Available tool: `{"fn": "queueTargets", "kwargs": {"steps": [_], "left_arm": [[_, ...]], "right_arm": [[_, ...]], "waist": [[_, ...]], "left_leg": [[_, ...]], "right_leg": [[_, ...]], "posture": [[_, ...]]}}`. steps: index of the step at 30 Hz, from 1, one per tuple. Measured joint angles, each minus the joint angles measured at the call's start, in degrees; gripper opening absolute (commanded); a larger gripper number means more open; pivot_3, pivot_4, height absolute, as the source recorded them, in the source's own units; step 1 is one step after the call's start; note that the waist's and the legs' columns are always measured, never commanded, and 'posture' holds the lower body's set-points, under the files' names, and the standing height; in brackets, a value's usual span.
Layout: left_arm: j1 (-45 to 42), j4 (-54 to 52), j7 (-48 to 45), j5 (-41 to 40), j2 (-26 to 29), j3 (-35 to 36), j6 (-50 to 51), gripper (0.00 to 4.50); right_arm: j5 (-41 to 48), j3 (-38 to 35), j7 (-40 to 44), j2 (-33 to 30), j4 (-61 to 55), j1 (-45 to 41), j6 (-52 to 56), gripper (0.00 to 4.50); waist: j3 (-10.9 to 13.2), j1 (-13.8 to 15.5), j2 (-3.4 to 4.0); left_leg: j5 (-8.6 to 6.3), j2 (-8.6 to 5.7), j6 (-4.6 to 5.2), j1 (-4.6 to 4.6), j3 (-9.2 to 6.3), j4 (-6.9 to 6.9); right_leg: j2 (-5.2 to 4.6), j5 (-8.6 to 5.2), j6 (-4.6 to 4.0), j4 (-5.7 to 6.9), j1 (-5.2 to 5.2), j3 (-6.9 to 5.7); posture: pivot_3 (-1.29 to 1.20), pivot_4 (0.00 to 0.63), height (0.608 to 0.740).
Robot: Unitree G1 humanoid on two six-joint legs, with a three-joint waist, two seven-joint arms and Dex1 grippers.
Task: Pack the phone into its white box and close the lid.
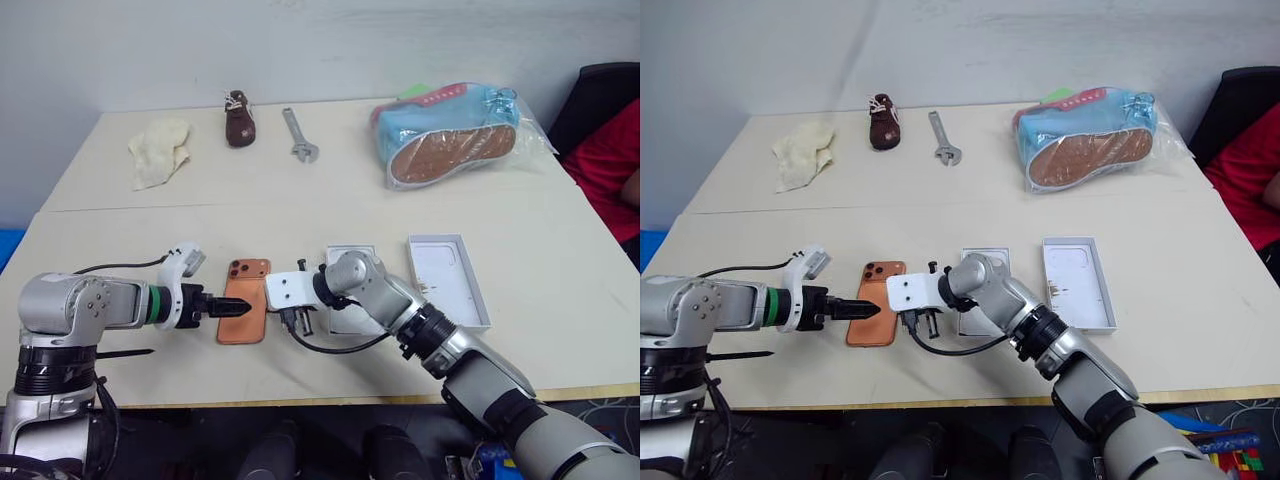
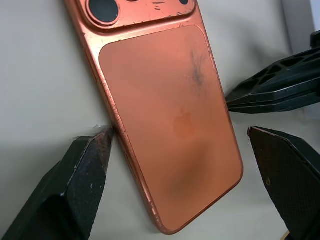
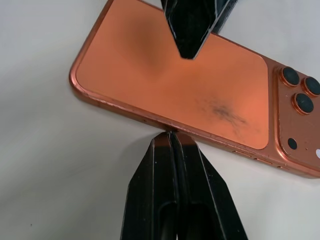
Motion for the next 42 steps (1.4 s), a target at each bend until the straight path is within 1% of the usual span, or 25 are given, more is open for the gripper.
{"fn": "queueTargets", "kwargs": {"steps": [2, 5, 9, 11, 12, 13, 14, 19, 20, 22, 23, 24, 25, 26, 27, 30, 31, 32, 35, 36, 38, 40, 42], "left_arm": [[-0.1, 2.4, 0.3, -2.5, -0.8, 1.6, -0.1, 4.5], [0.1, 6.9, -0.5, -10.9, -3.0, 2.6, -0.1, 4.5], [0.5, 9.5, 0.0, -16.3, -3.0, 2.3, 0.0, 4.5], [0.5, 10.9, 0.8, -18.6, -2.5, 2.3, 0.1, 4.13], [0.5, 10.9, 1.3, -18.7, -2.5, 2.3, 0.2, 4.03], [0.3, 11.6, 2.0, -18.8, -2.5, 2.3, 0.3, 3.64], [0.2, 12.2, 2.3, -18.9, -2.5, 2.4, 0.3, 3.54], [0.1, 14.8, 2.8, -21.0, -0.8, 2.2, 0.7, 1.94], [0.4, 15.0, 2.6, -21.6, 0.1, 1.8, 1.1, 1.61], [0.6, 15.2, 2.4, -22.3, 1.0, 1.6, 1.6, 0.96], [0.8, 15.2, 2.3, -23.0, 1.3, 1.6, 1.8, 0.65], [1.0, 15.2, 2.2, -23.4, 1.4, 1.6, 2.0, 0.34], [1.1, 15.2, 1.7, -24.5, 1.4, 1.8, 2.0, 0.09], [1.2, 15.0, 1.5, -25.5, 1.4, 1.9, 2.0, 0.12], [1.5, 14.8, 1.4, -26.4, 1.3, 1.9, 2.0, 0.12], [2.4, 12.4, 1.0, -31.2, 0.0, 2.8, 2.1, 0.12], [2.3, 11.4, 0.7, -35.2, -0.6, 3.2, 2.1, 0.12], [2.3, 10.7, 0.5, -37.6, -0.6, 3.6, 2.2, 0.12], [0.0, 9.5, 3.2, -42.0, -4.1, 4.8, 2.1, 0.12], [-0.8, 9.7, 5.4, -42.2, -6.0, 4.8, 2.0, 0.12], [-2.6, 11.4, 12.3, -41.8, -12.1, 4.4, 1.2, 0.12], [-3.8, 13.7, 19.1, -40.9, -18.0, 3.4, 0.6, 0.12], [-4.8, 14.8, 23.2, -41.0, -22.2, 2.8, 0.5, 0.12]], "right_arm": [[0.0, -0.5, 0.2, -0.4, 0.0, 0.2, 0.3, 0.04], [0.1, -1.5, 0.1, -0.4, 0.0, 0.3, 0.8, 0.04], [0.3, -1.7, 0.2, -0.4, -0.6, 0.6, 0.8, 0.04], [0.3, -1.7, 0.3, -0.7, -1.0, 0.9, 0.8, 0.0], [0.3, -1.8, 0.3, -0.7, -1.2, 0.9, 0.8, 0.0], [0.3, -1.8, 0.4, -0.9, -1.5, 0.9, 0.8, 0.0], [0.3, -1.8, 0.4, -0.9, -1.6, 1.0, 0.8, 0.0], [2.5, -3.5, 2.4, -2.8, -5.6, 3.2, 1.3, 0.0], [3.5, -4.1, 3.3, -3.3, -7.1, 3.9, 2.0, 0.0], [6.0, -5.4, 4.8, -4.0, -10.9, 5.0, 4.4, 0.0], [8.2, -7.0, 5.7, -4.5, -14.0, 5.7, 6.7, 0.0], [10.4, -8.4, 6.4, -5.0, -16.8, 6.2, 8.8, 0.0], [12.6, -10.1, 7.0, -5.7, -20.4, 6.5, 11.3, 0.0], [14.7, -11.8, 7.5, -6.8, -24.2, 6.6, 13.6, 0.0], [16.9, -13.9, 7.8, -8.6, -28.4, 6.8, 16.1, 0.0], [23.2, -22.2, 8.3, -16.4, -38.7, 10.0, 23.8, 0.6], [26.2, -26.3, 8.7, -21.0, -42.3, 12.7, 27.7, 0.92], [27.8, -28.7, 9.0, -23.8, -43.9, 14.3, 29.9, 1.25], [33.5, -36.8, 10.4, -33.2, -50.9, 22.0, 34.7, 2.28], [34.8, -38.8, 10.5, -35.0, -52.6, 24.2, 35.6, 2.61], [36.9, -43.1, 10.2, -38.1, -56.1, 29.5, 37.2, 3.18], [39.1, -47.0, 8.7, -39.7, -59.1, 33.6, 38.7, 3.86], [40.7, -49.2, 6.9, -40.1, -61.0, 35.5, 39.9, 4.48]], "waist": [[0.0, -0.1, 0.0], [0.0, -0.3, -0.22], [0.1, -0.6, -0.54], [0.1, -0.7, -0.64], [0.2, -0.7, -0.72], [0.2, -0.7, -0.81], [0.3, -0.7, -0.86], [0.6, -0.8, -1.43], [0.7, -1.0, -1.59], [0.7, -1.4, -1.66], [0.8, -1.6, -1.68], [0.8, -1.7, -1.68], [0.8, -1.8, -1.69], [0.8, -1.8, -1.69], [0.8, -1.8, -1.69], [0.8, -1.5, -1.75], [0.9, -0.8, -1.83], [0.9, -0.5, -1.86], [0.9, -0.1, -1.85], [0.9, 0.1, -1.87], [1.0, 0.6, -1.93], [1.1, 0.7, -2.14], [1.3, 0.8, -2.43]], "left_leg": [[-0.07, 0.01, 0.01, 0.37, -0.06, -0.08], [-0.12, 0.02, 0.0, 0.3, -0.16, -0.08], [-0.17, 0.05, -0.23, 0.23, -0.18, -0.08], [-0.22, 0.06, -0.28, 0.21, -0.18, -0.09], [-0.23, 0.06, -0.29, 0.2, -0.18, -0.09], [-0.25, 0.07, -0.31, 0.19, -0.18, -0.1], [-0.25, 0.07, -0.32, 0.19, -0.18, -0.1], [-0.26, 0.11, -0.35, -0.07, -0.18, -0.1], [-0.27, 0.11, -0.37, -0.26, -0.18, -0.1], [-0.19, 0.11, -0.38, -0.95, -0.17, 0.01], [-0.04, 0.12, -0.17, -1.14, -0.19, 0.03], [-0.01, 0.13, -0.16, -1.28, -0.2, 0.03], [0.0, 0.15, -0.17, -1.53, -0.21, 0.08], [0.01, 0.15, -0.18, -1.76, -0.2, 0.12], [0.01, 0.15, -0.18, -1.79, -0.21, 0.12], [-0.02, 0.15, -0.15, -1.81, -0.21, 0.07], [-0.03, 0.17, -0.14, -1.91, -0.23, 0.08], [-0.03, 0.19, -0.13, -1.94, -0.22, 0.07], [-0.07, 0.17, -0.05, -1.91, -0.19, 0.08], [-0.08, 0.17, -0.03, -1.88, -0.18, 0.09], [-0.12, 0.15, 0.04, -1.81, -0.08, 0.11], [-0.11, 0.15, 0.05, -1.82, -0.05, 0.13], [-0.09, 0.16, 0.02, -1.84, -0.01, 0.16]], "right_leg": [[-0.02, -0.06, 0.09, -0.16, 0.41, -0.03], [-0.09, -0.06, 0.1, -0.34, 0.43, -0.05], [-0.06, -0.06, 0.1, -0.54, 0.42, -0.03], [-0.05, -0.06, 0.1, -0.57, 0.36, 0.02], [-0.04, -0.06, 0.1, -0.58, 0.35, 0.02], [-0.02, -0.06, 0.1, -0.59, 0.34, 0.03], [-0.02, -0.06, 0.1, -0.6, 0.32, 0.03], [0.0, -0.06, 0.1, -0.62, 0.08, 0.04], [0.01, -0.06, 0.1, -0.58, -0.18, 0.09], [0.02, -0.05, 0.1, -0.41, -0.59, 0.13], [0.02, -0.05, 0.1, -0.35, -0.75, 0.12], [0.02, -0.05, 0.09, -0.32, -0.92, 0.09], [0.02, -0.05, 0.09, -0.19, -1.19, 0.07], [0.01, -0.04, 0.09, 0.01, -1.48, 0.08], [0.01, -0.04, 0.09, -0.01, -1.5, 0.06], [-0.01, -0.05, 0.09, -0.24, -1.44, 0.06], [-0.02, -0.05, 0.08, -0.52, -1.38, 0.03], [-0.02, -0.04, 0.07, -0.56, -1.39, 0.04], [-0.06, -0.04, 0.08, -0.7, -1.26, 0.03], [-0.06, -0.03, 0.08, -0.72, -1.2, 0.02], [-0.06, 0.0, 0.14, -0.77, -1.1, 0.05], [-0.05, 0.02, 0.19, -0.75, -1.11, 0.05], [-0.02, 0.03, 0.2, -0.69, -1.17, 0.06]], "posture": [[0.0, 0.15, 0.74], [0.0, 0.15, 0.74], [0.0, 0.15, 0.74], [0.0, 0.15, 0.74], [0.0, 0.15, 0.74], [0.0, 0.15, 0.74], [0.0, 0.15, 0.74], [0.0, 0.15, 0.74], [0.0, 0.15, 0.74], [0.0, 0.15, 0.74], [0.0, 0.15, 0.74], [0.0, 0.15, 0.74], [0.0, 0.15, 0.74], [0.0, 0.15, 0.74], [0.0, 0.15, 0.74], [0.0, 0.15, 0.74], [0.0, 0.15, 0.74], [0.0, 0.15, 0.74], [0.0, 0.15, 0.74], [0.0, 0.15, 0.74], [0.0, 0.15, 0.74], [0.0, 0.15, 0.74], [0.0, 0.15, 0.74]]}}
